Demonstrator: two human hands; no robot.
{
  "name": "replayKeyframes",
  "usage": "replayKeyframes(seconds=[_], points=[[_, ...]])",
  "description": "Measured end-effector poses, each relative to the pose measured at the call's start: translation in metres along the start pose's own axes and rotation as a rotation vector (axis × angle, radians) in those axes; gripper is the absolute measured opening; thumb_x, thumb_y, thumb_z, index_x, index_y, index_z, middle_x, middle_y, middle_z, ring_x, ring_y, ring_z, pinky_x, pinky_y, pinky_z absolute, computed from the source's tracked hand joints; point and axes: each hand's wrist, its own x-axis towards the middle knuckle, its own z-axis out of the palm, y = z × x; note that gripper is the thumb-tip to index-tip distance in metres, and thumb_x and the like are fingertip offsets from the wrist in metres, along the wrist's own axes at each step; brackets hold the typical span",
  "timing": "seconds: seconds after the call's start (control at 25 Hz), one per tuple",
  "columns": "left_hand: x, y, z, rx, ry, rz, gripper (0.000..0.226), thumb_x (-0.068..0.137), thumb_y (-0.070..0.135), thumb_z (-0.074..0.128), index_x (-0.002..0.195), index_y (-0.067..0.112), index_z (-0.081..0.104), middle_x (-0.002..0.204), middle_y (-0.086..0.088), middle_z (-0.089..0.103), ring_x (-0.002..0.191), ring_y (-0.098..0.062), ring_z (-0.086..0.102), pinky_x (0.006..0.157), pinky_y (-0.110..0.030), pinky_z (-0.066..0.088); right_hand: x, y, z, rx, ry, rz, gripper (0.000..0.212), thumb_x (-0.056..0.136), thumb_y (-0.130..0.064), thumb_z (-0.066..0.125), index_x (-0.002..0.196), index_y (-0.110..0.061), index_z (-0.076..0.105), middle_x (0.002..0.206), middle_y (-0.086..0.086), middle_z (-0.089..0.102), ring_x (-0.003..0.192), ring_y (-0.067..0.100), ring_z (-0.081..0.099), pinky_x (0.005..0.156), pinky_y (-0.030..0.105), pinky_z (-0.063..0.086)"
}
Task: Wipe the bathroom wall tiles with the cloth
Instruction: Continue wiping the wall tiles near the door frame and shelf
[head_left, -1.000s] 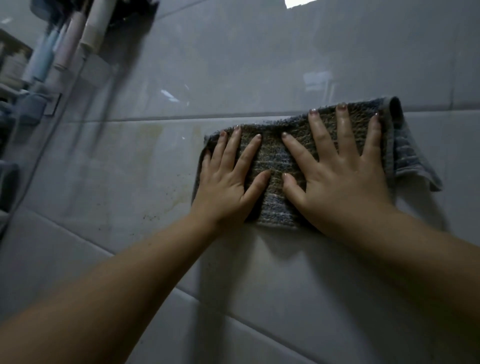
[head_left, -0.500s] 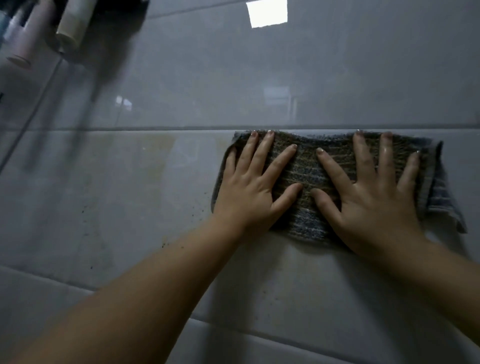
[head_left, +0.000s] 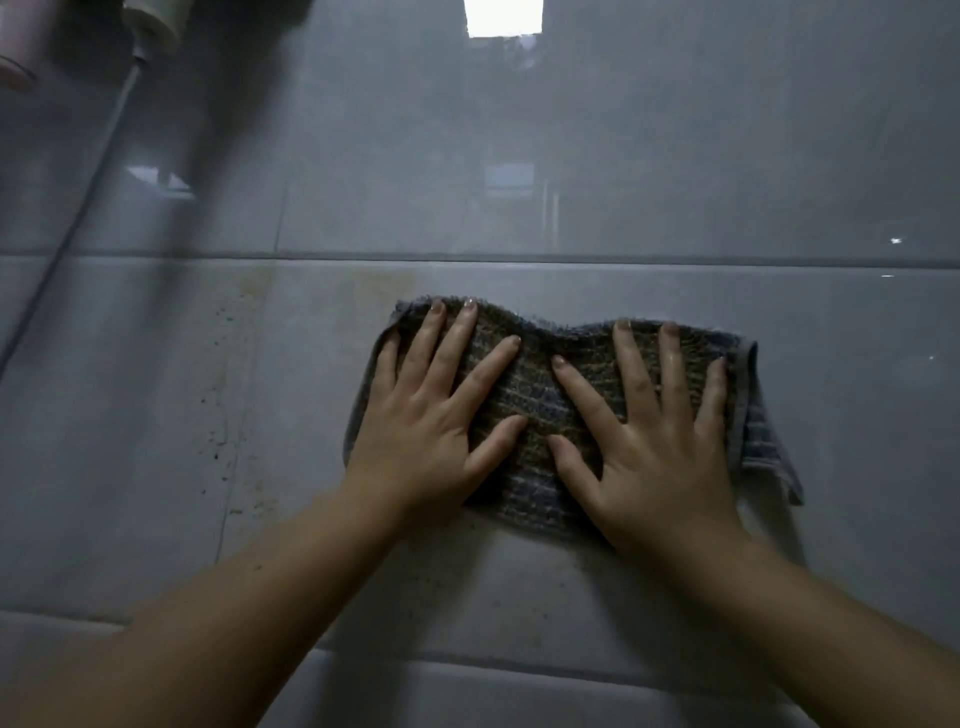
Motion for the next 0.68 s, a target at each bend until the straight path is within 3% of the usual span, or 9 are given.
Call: replayKeyframes(seconds=[0.12, 0.32, 0.52, 0.68], points=[[0.013, -0.017, 0.0, -0.003, 0.023, 0.038, 0.068, 0.093, 0.066, 0.027, 0.154, 0.035, 0.028, 0.164, -0.006, 0.018, 0.152, -0.026, 0.01, 0.12, -0.055, 0.012, 0.016, -0.004, -0.002, -0.028, -0.049, 0.056, 0.066, 0.087, -0.063, 0.03, 0.148, -0.038, 0.031, 0.16, 0.013, 0.017, 0.147, 0.042, 0.007, 0.112, 0.068, 0.004], [0.052, -0.088, -0.014, 0.014, -0.009, -0.075, 0.07, 0.089, 0.069, 0.024, 0.152, 0.039, 0.028, 0.164, -0.004, 0.019, 0.152, -0.024, 0.012, 0.119, -0.056, 0.014, 0.095, -0.065, 0.002, 0.039, -0.109, 0.179, 0.068, 0.086, -0.063, 0.02, 0.15, -0.044, 0.014, 0.163, 0.008, -0.001, 0.147, 0.037, -0.013, 0.113, 0.064, -0.01], [-0.028, -0.115, -0.02, -0.012, 0.015, -0.133, 0.068, 0.092, 0.066, 0.03, 0.153, 0.038, 0.024, 0.165, -0.003, 0.015, 0.153, -0.023, 0.007, 0.119, -0.057, 0.012, 0.052, -0.118, 0.013, 0.047, -0.029, -0.017, 0.065, 0.087, -0.058, 0.033, 0.147, -0.034, 0.035, 0.159, 0.015, 0.021, 0.146, 0.043, 0.01, 0.112, 0.069, 0.004], [-0.041, -0.116, -0.017, -0.005, 0.005, -0.033, 0.067, 0.093, 0.065, 0.031, 0.153, 0.035, 0.028, 0.164, -0.006, 0.018, 0.152, -0.027, 0.01, 0.119, -0.057, 0.013, 0.046, -0.114, 0.008, 0.015, -0.049, -0.018, 0.068, 0.085, -0.062, 0.032, 0.146, -0.034, 0.036, 0.158, 0.016, 0.022, 0.146, 0.044, 0.011, 0.112, 0.069, 0.005]])
